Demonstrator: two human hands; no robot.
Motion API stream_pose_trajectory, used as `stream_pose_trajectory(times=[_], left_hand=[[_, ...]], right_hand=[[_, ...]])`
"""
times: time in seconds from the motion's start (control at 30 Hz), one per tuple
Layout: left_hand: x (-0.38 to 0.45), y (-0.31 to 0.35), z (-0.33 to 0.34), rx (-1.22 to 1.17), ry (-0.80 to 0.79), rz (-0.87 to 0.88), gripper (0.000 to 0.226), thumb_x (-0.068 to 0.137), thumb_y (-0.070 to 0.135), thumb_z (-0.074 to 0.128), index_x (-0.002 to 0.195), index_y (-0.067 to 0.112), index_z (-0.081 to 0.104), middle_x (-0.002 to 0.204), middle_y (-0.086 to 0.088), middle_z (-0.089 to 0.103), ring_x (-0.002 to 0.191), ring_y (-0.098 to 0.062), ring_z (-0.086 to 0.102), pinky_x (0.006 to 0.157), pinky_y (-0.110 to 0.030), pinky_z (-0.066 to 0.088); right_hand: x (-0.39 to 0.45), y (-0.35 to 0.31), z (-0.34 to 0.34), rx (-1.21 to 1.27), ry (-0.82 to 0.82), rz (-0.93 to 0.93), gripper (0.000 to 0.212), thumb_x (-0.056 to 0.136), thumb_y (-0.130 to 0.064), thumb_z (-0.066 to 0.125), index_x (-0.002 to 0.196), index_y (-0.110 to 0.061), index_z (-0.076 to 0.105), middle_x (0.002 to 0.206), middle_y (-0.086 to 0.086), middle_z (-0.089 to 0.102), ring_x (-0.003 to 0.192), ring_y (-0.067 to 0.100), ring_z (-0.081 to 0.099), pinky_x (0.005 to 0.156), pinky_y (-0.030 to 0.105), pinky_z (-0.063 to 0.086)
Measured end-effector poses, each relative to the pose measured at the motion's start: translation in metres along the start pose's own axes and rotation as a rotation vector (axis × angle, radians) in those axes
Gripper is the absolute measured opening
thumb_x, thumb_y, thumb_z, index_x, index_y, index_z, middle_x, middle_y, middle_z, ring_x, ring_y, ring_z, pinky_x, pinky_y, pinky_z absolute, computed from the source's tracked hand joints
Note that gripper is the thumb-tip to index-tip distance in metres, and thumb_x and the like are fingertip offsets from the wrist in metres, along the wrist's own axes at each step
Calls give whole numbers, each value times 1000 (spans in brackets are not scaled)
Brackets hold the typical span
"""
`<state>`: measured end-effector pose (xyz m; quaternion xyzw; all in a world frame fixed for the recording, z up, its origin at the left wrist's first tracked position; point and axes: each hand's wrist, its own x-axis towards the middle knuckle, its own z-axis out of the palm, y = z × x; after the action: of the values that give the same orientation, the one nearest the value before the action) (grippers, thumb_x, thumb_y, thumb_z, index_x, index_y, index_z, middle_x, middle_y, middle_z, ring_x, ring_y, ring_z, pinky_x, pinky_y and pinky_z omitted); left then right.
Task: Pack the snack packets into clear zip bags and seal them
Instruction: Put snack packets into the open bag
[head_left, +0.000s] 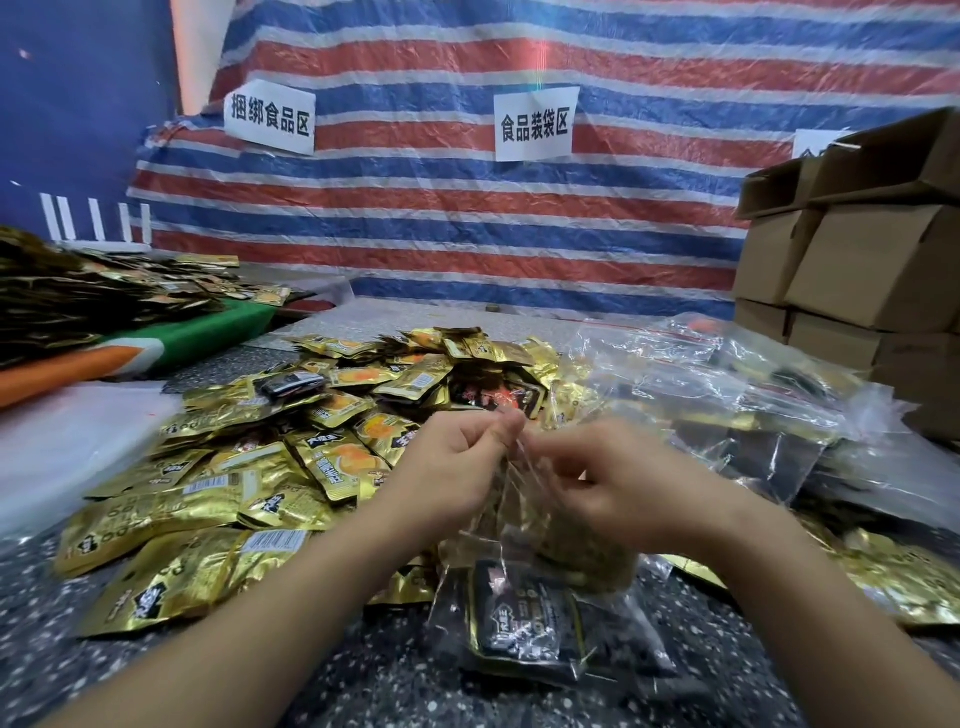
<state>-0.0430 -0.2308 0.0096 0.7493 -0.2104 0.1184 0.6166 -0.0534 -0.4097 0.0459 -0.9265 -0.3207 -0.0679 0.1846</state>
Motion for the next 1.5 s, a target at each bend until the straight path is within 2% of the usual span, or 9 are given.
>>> stream_pose_trajectory(times=[0.13, 0.27, 0.4, 0.53, 0.63, 0.9, 1.13, 1.27, 1.5], left_hand=[[1, -2, -3, -47, 49, -88, 43, 91, 54, 45, 83, 25, 77, 90, -36, 65, 70, -50, 61, 71, -45, 48], [3, -2, -7, -240, 68, -197, 49, 95, 48, 43, 79, 17, 77, 86, -16, 76, 80, -34, 73, 78, -46, 60], [4, 3, -10, -421, 76, -215, 51, 100, 43, 41, 75, 18, 78, 94, -15, 76, 82, -30, 74, 75, -43, 61], [5, 6, -11, -554, 103, -241, 49, 96, 42, 43, 71, 19, 78, 91, -16, 76, 78, -31, 74, 61, -38, 60], [7, 9, -12, -635, 151, -279, 44, 95, 42, 47, 85, 9, 74, 83, -16, 75, 69, -28, 74, 53, -36, 58], [13, 22, -21, -667, 225, -240, 44, 97, 44, 46, 111, 5, 63, 89, -14, 76, 74, -28, 75, 56, -38, 59], [6, 20, -23, -584, -171, -178, 73, 77, 67, 40, 122, 13, 58, 116, -15, 71, 106, -31, 69, 81, -39, 60], [1, 14, -17, -390, -349, -296, 51, 75, 54, 58, 110, 20, 72, 101, -11, 75, 91, -24, 73, 78, -39, 61], [8, 8, -18, -504, -305, -347, 34, 82, 41, 56, 95, 19, 79, 82, -9, 74, 73, -22, 73, 64, -34, 61]], right_hand=[[4, 5, 0, 61, 285, 29, 12, 96, -25, 62, 94, -23, 73, 78, -10, 70, 70, 1, 62, 64, 27, 52], [-1, 15, -11, 191, 562, 21, 28, 92, -40, 58, 80, -19, 71, 70, 4, 68, 67, 23, 65, 64, 49, 55], [1, 20, -11, 400, 689, 46, 18, 82, -44, 69, 88, -26, 71, 79, -3, 72, 77, 19, 70, 68, 39, 60], [4, 27, -8, 1028, 417, 246, 71, 64, -58, 75, 120, -17, 60, 119, 5, 65, 109, 26, 66, 75, 35, 60], [3, 28, -6, 1105, 193, 346, 104, 45, -67, 86, 130, -17, 52, 137, 7, 56, 121, 27, 61, 97, 48, 54], [-3, 30, -8, 1070, 105, 179, 24, 86, -26, 70, 98, -5, 73, 98, 14, 72, 91, 25, 68, 81, 35, 57], [3, 15, -17, 1321, 410, 129, 19, 80, -19, 62, 83, -2, 71, 82, 13, 74, 77, 26, 74, 64, 32, 60], [1, 15, -25, 1445, 478, 187, 15, 88, -12, 58, 89, 1, 63, 78, 13, 73, 72, 25, 74, 64, 32, 62], [2, 20, -22, 1474, 371, 247, 22, 102, -11, 44, 91, -1, 61, 76, 11, 73, 71, 21, 74, 60, 30, 61]])
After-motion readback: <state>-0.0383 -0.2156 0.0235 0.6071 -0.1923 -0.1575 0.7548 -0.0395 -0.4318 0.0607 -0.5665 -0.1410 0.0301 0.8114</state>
